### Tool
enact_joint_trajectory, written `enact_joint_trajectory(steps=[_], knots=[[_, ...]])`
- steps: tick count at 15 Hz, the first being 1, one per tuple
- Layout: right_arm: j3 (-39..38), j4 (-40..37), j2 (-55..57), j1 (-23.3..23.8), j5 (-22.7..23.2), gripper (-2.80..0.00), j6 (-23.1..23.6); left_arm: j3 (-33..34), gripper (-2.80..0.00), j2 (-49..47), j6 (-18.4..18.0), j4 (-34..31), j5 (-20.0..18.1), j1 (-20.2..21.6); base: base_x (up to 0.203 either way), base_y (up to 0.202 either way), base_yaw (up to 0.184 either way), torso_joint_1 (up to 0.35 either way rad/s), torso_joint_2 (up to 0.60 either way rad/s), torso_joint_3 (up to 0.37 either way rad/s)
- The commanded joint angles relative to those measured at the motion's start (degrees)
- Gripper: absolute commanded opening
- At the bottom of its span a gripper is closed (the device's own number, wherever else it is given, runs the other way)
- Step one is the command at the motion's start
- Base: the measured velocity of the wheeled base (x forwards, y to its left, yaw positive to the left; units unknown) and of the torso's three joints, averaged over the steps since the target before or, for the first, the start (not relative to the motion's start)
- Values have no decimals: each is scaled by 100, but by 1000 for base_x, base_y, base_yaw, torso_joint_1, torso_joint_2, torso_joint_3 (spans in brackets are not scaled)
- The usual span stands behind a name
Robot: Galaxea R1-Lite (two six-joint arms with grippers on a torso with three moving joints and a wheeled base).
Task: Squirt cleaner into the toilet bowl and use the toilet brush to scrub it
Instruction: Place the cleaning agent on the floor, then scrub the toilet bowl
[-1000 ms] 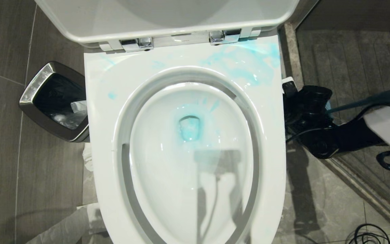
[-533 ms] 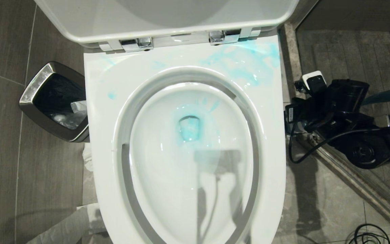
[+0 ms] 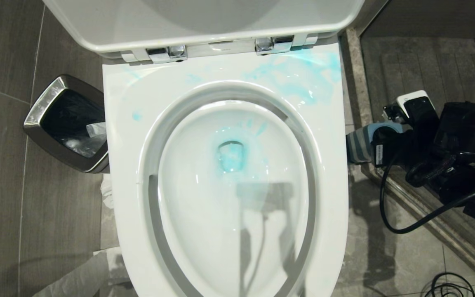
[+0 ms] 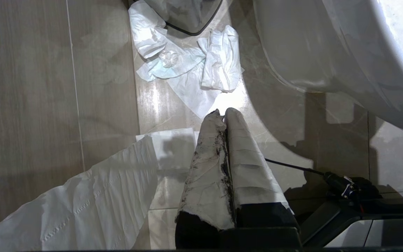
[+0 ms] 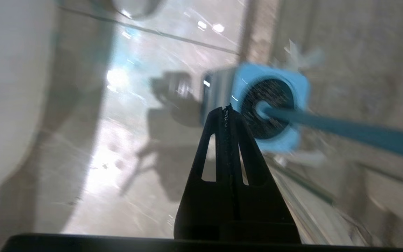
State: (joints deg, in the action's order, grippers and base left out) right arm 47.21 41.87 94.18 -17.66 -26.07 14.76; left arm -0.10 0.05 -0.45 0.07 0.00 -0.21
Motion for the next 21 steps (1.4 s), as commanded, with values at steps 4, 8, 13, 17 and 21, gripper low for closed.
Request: enact_joint_trajectory(steps=[4, 8, 13, 17, 21], knots=[[-120, 172, 82, -42, 356, -280, -99, 1, -280, -5, 1, 1, 0, 3, 0, 0, 0, 0, 0, 0], [-457, 182, 104, 82, 655, -280, -658, 1, -280, -5, 1, 1, 0, 3, 0, 0, 0, 0, 0, 0], [-1029, 1340, 658, 420, 676, -280, -769, 1, -280, -5, 1, 1, 0, 3, 0, 0, 0, 0, 0, 0], [-1443, 1420, 324, 500, 750, -280, -1743, 1, -280, -5, 1, 1, 0, 3, 0, 0, 0, 0, 0, 0], [-1853, 1672, 183, 873, 759, 0, -1608, 1, -280, -5, 1, 1, 0, 3, 0, 0, 0, 0, 0, 0]])
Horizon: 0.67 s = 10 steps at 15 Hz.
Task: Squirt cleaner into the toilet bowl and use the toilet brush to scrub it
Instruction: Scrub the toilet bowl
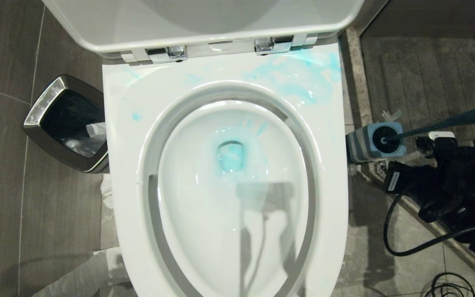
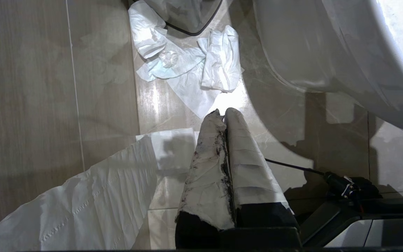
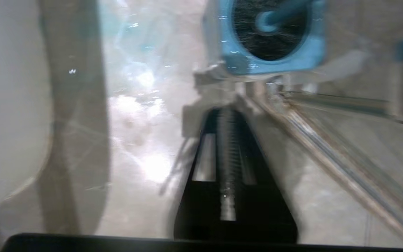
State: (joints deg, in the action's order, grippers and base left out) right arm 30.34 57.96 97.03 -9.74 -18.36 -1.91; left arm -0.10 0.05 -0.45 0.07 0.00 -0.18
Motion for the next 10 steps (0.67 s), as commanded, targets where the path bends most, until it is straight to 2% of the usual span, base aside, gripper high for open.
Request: enact_joint_trajectory(steps=[1, 4, 8, 10], knots=[[-268, 81, -212, 94, -11, 0, 173, 1, -280, -5, 1, 1, 0, 1, 0, 0, 0, 0, 0, 0], [-888, 559, -493, 159, 78, 0, 724, 1, -280, -5, 1, 1, 0, 1, 0, 0, 0, 0, 0, 0], [-984, 1263, -490, 302, 188, 0, 950, 1, -280, -5, 1, 1, 0, 1, 0, 0, 0, 0, 0, 0], [-1105, 1604, -449, 566, 506, 0, 1152, 1, -280, -5, 1, 1, 0, 1, 0, 0, 0, 0, 0, 0]])
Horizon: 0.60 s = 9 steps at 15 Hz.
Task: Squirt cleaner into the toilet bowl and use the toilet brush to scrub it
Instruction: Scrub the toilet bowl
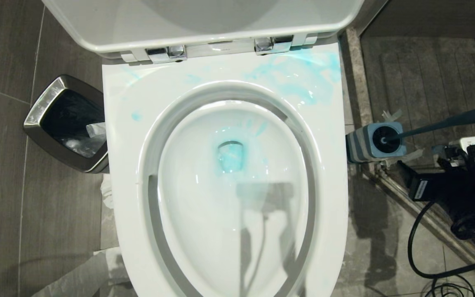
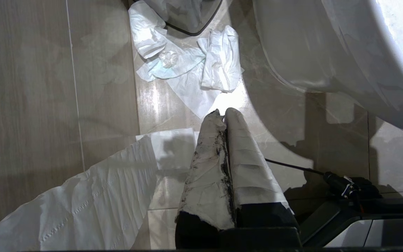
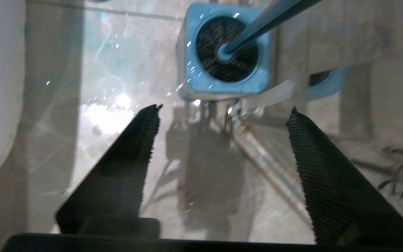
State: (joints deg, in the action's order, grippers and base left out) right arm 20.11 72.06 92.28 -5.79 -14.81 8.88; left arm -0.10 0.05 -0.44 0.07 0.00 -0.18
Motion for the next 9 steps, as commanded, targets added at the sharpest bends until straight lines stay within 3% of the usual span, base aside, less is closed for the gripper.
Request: enact_joint_trajectory(steps=[1, 5, 7, 9], knots=[[-124, 360, 47, 359, 379, 0, 158, 1, -280, -5, 0, 1, 0, 1, 0, 0, 0, 0, 0, 0], [158, 585, 236, 1139, 1279, 0, 208, 1, -280, -5, 0, 1, 0, 1, 0, 0, 0, 0, 0, 0], [367, 597, 292, 1352, 1757, 0, 226, 1, -280, -5, 0, 1, 0, 1, 0, 0, 0, 0, 0, 0], [620, 591, 416, 1369, 1876, 0, 245, 1, -280, -5, 0, 1, 0, 1, 0, 0, 0, 0, 0, 0]])
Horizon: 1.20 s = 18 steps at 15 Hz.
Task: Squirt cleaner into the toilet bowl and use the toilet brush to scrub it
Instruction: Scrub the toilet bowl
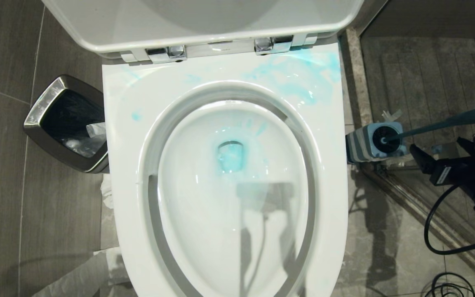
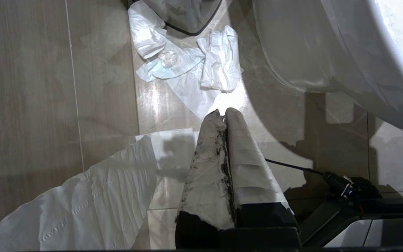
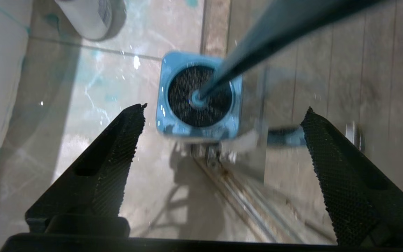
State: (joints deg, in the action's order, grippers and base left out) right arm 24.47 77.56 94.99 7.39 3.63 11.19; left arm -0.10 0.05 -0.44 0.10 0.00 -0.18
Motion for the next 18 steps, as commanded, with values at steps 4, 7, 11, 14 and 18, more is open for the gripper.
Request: enact_joint_trajectory(steps=[4, 7, 11, 14, 18], knots=[[554, 60, 416, 52, 152, 0, 12, 1, -280, -5, 0, -1, 0, 1, 0, 0, 0, 0, 0, 0], [729, 201, 588, 52, 346, 0, 24, 1, -280, -5, 0, -1, 0, 1, 0, 0, 0, 0, 0, 0], [1227, 321, 747, 45, 366, 0, 64, 1, -280, -5, 0, -1, 0, 1, 0, 0, 0, 0, 0, 0], [1486, 321, 775, 52, 366, 0, 101, 1, -280, -5, 0, -1, 0, 1, 0, 0, 0, 0, 0, 0], [1556, 498, 784, 43, 376, -280, 108, 1, -280, -5, 0, -1, 0, 1, 0, 0, 0, 0, 0, 0]])
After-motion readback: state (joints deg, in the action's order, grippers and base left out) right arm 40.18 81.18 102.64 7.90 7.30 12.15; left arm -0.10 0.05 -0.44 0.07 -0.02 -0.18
